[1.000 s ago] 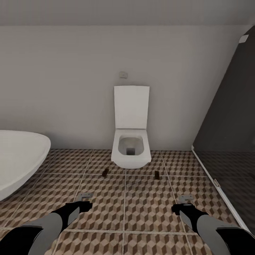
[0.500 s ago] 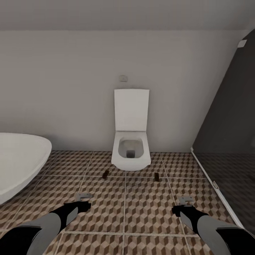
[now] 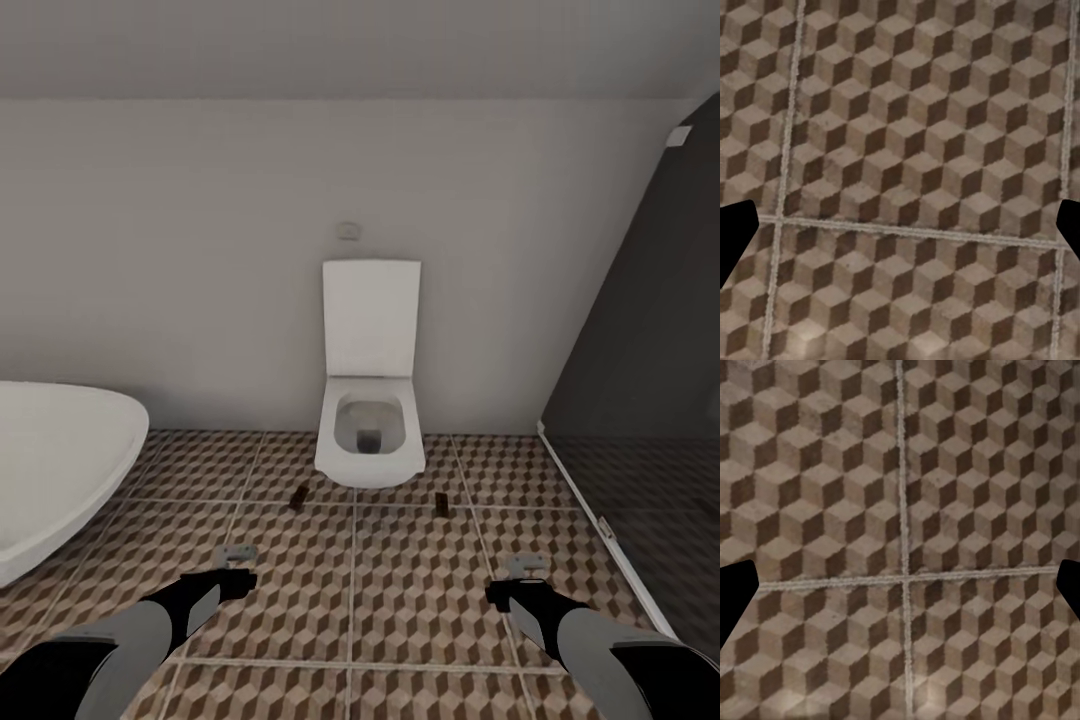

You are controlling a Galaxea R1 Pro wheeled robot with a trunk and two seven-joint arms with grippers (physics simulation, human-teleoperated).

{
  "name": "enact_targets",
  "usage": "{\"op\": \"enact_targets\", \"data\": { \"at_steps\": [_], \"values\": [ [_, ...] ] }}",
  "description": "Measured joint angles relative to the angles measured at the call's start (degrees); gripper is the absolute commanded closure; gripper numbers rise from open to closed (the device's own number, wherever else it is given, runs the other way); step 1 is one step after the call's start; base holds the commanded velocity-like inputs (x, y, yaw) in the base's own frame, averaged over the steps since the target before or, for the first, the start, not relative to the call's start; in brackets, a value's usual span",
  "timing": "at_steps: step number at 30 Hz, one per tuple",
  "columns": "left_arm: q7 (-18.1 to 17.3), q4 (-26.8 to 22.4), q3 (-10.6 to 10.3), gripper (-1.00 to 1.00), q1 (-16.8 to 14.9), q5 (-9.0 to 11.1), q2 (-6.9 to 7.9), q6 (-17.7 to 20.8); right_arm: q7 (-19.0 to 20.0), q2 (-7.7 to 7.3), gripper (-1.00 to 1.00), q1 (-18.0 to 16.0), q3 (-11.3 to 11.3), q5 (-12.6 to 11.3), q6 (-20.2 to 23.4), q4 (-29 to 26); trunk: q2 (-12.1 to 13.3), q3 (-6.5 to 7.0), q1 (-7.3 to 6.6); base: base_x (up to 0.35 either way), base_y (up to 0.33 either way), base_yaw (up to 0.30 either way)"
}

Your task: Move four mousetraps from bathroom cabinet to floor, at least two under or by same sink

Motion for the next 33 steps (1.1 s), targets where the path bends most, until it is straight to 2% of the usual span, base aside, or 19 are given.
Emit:
{"op": "enact_targets", "data": {
  "at_steps": [33],
  "values": [
    [0.35,0.04,0.00,-1.00,0.25,0.00,-0.08,0.74,0.00,0.56,-1.00,0.00,0.00,-0.04,0.01,0.09,13.24,5.92,-7.25,0.000,0.000,0.000]
  ]
}}
